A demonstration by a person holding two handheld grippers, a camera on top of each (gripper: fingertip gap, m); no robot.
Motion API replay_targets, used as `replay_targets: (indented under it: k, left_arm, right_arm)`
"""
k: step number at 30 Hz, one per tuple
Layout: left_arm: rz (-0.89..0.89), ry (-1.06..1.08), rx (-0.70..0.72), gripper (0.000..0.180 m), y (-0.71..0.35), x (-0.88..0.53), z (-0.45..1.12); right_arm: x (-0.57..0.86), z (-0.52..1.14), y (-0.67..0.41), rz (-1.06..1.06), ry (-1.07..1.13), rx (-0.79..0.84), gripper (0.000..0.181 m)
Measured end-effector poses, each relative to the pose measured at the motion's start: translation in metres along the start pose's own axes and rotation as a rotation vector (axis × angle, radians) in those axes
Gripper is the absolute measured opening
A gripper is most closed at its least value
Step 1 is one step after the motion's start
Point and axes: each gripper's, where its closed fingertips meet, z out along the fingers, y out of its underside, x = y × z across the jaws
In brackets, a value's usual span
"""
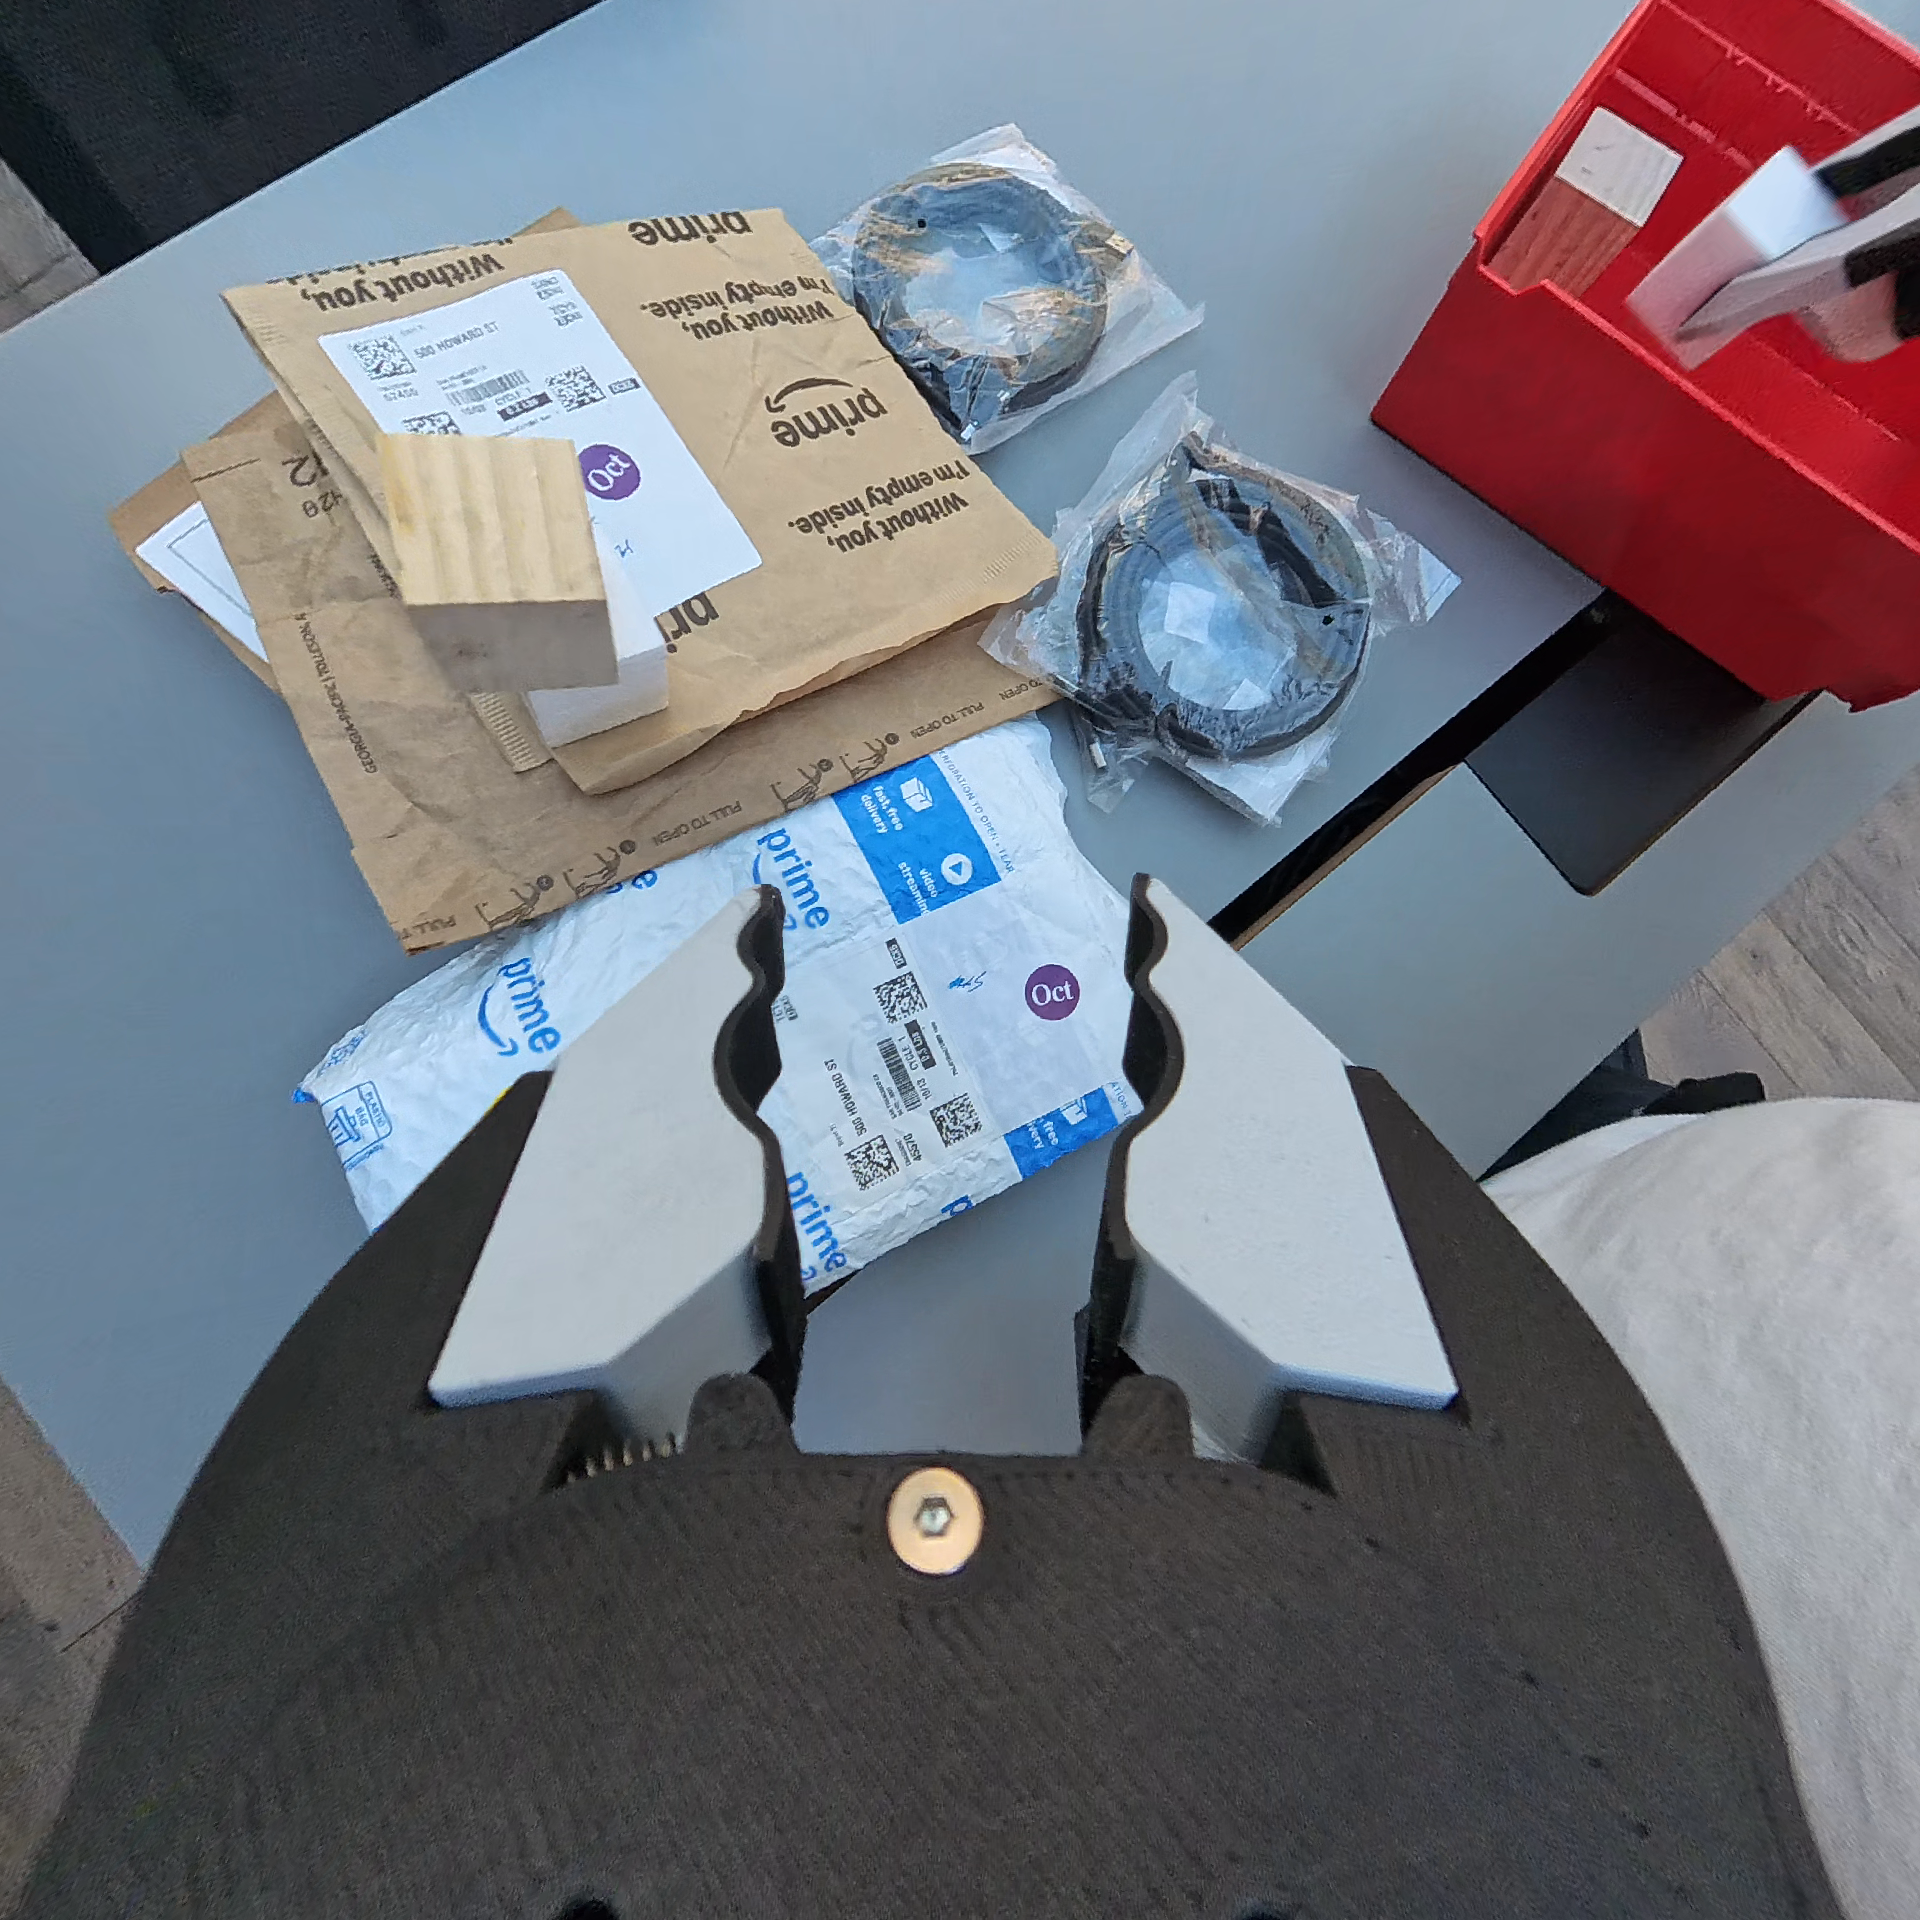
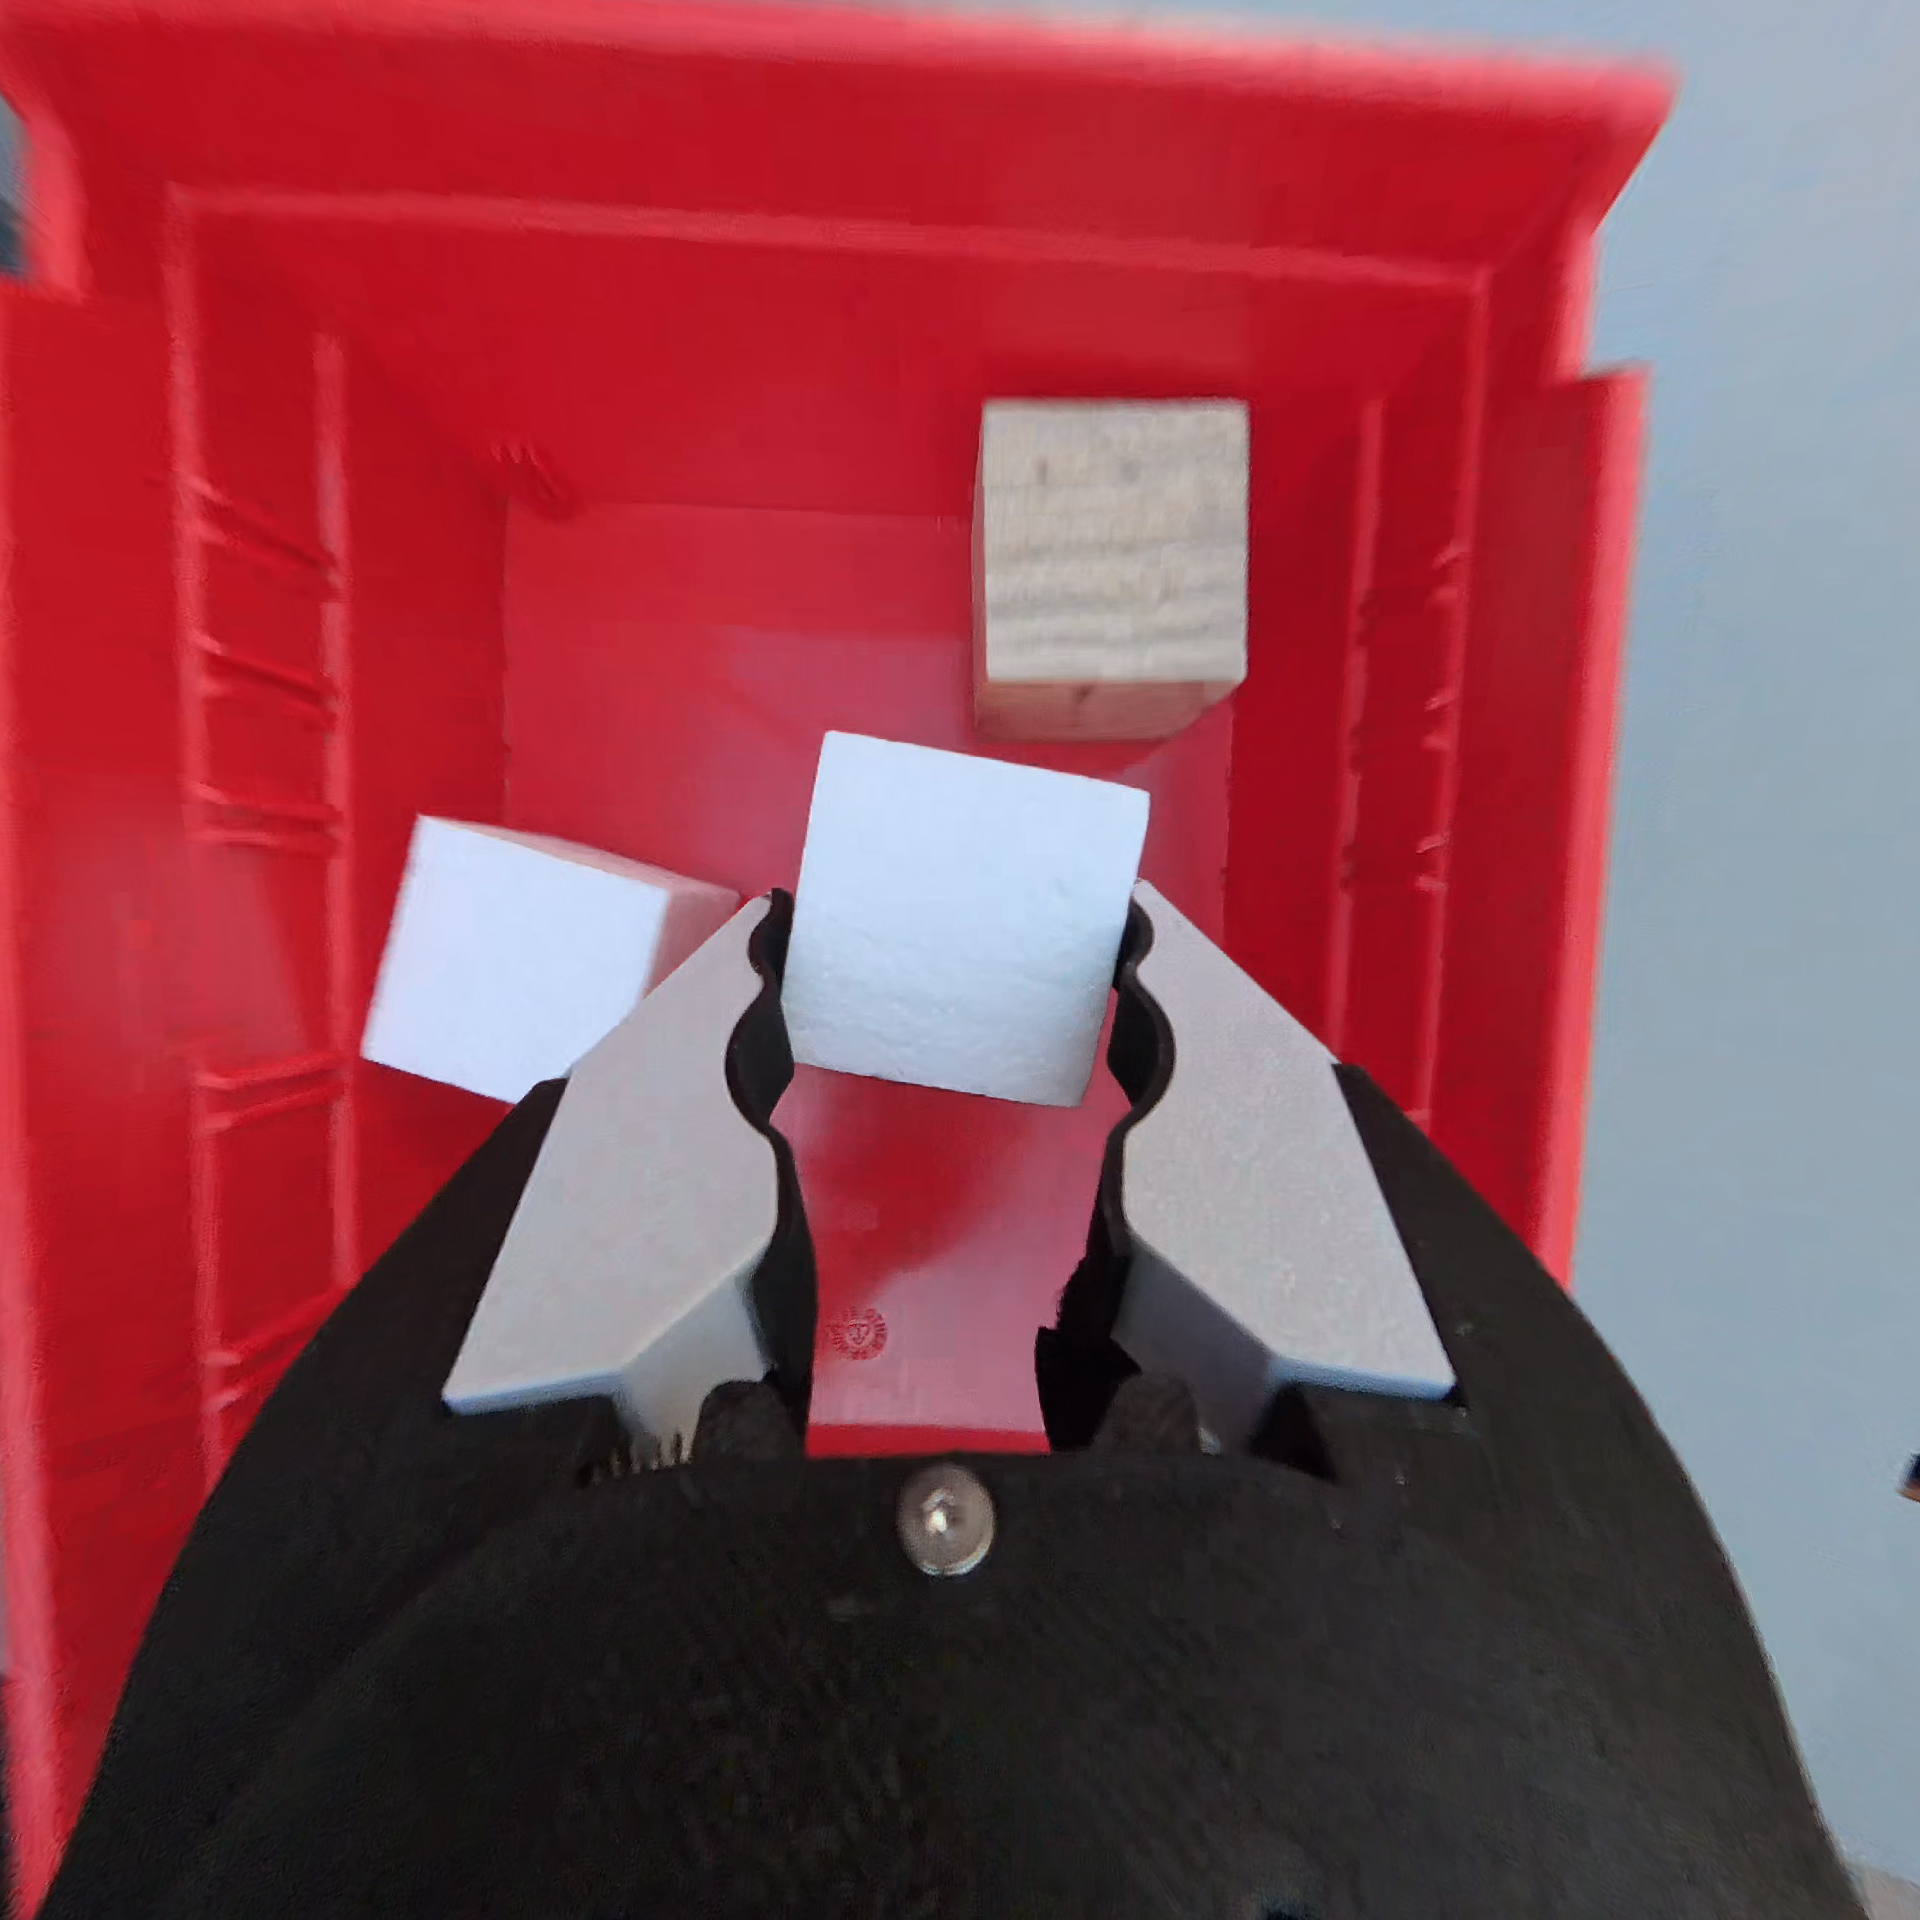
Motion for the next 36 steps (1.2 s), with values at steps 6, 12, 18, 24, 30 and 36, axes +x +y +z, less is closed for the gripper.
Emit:
replay_targets:
  k: [6, 12, 18, 24, 30, 36]
  left_arm:
    - [-0.079, -0.049, 0.048, 0.063, 0.029, -0.034, -0.03]
    - [-0.198, -0.071, 0.093, 0.064, 0.068, -0.07, -0.052]
    - [-0.284, -0.075, 0.106, 0.063, 0.111, -0.088, -0.065]
    - [-0.322, -0.087, 0.112, 0.063, 0.125, -0.1, -0.075]
    - [-0.306, -0.084, 0.122, 0.063, 0.12, -0.102, -0.075]
    - [-0.289, -0.085, 0.119, 0.064, 0.113, -0.099, -0.074]
  right_arm:
    - [-0.17, -0.105, -0.205, -0.2, -0.248, 0.4, 0.06]
    - [-0.405, -0.051, -0.318, -0.608, -0.546, 0.306, 0.06]
    - [-0.465, 0.006, -0.328, -0.772, -0.507, 0.158, 0.06]
    - [-0.476, 0.03, -0.324, -0.794, -0.51, 0.113, 0.061]
    - [-0.478, 0.032, -0.324, -0.792, -0.526, 0.119, 0.066]
    - [-0.474, 0.031, -0.322, -0.78, -0.536, 0.124, 0.069]
